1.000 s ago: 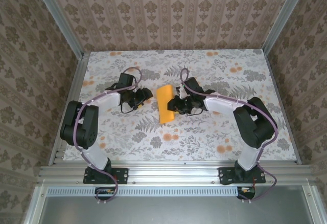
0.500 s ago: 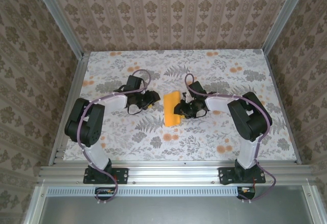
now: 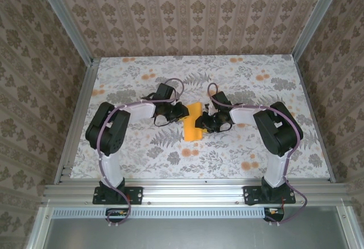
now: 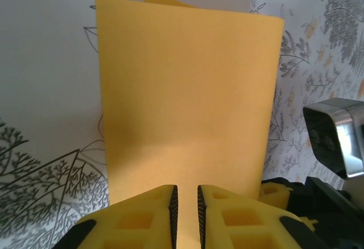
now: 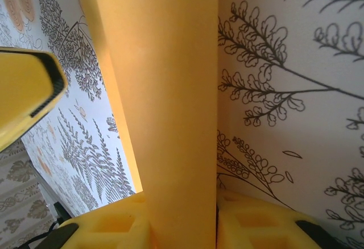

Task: Fold a paper plane with a square sheet of paper (pick it up from the middle)
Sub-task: Fold the square sheet of paper in half at the center of the table, then hold the square sheet of paper at the center of the table.

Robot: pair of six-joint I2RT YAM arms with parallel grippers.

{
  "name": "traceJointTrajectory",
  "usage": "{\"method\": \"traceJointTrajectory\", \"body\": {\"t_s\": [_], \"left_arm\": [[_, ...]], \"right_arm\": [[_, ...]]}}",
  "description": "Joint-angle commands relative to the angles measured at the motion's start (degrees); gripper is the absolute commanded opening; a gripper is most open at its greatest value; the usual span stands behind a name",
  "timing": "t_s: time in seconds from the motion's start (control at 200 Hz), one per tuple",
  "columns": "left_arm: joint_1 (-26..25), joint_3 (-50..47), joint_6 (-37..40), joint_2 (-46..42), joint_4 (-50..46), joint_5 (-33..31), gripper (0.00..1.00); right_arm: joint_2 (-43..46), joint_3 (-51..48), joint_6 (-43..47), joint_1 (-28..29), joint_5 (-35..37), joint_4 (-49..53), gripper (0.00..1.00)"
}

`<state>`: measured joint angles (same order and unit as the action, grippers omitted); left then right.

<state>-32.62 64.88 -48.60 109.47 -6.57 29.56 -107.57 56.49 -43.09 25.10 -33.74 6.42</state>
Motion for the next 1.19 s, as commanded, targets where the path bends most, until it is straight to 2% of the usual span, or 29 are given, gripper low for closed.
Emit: {"method": "traceJointTrajectory", "body": {"t_s": [0.0,0.305,0.435,0.595,0.86,1.19], "left_arm": [[-0.98,2.88,2.76,1.97,-4.69,-0.37,0.18],[-1.48,5.41,3.92,5.73,-9.75,-0.42,0.10],[-1.48,6.36,4.54,7.25,-12.15,-0.56,0.09],[-1.48,6.96,5.34,8.08,-13.44,-0.49,0.09],[-1.66,8.84,5.55,8.32,-14.06,0.13,0.09],[-1.92,11.32,4.98,9.37,-14.70,0.23,0.09]], "right_arm": [[-0.71,-0.82,0.24,-0.49,-0.11,1.12,0.29],[0.52,0.67,-0.58,-0.49,-1.24,2.49,0.35],[2.67,0.91,0.00,-0.47,-0.93,3.65,0.44],[5.26,1.92,2.59,-0.43,5.16,8.54,0.52],[5.63,7.86,8.46,1.51,18.58,18.10,0.53],[-0.09,13.50,9.77,4.16,20.54,18.39,0.47]]}}
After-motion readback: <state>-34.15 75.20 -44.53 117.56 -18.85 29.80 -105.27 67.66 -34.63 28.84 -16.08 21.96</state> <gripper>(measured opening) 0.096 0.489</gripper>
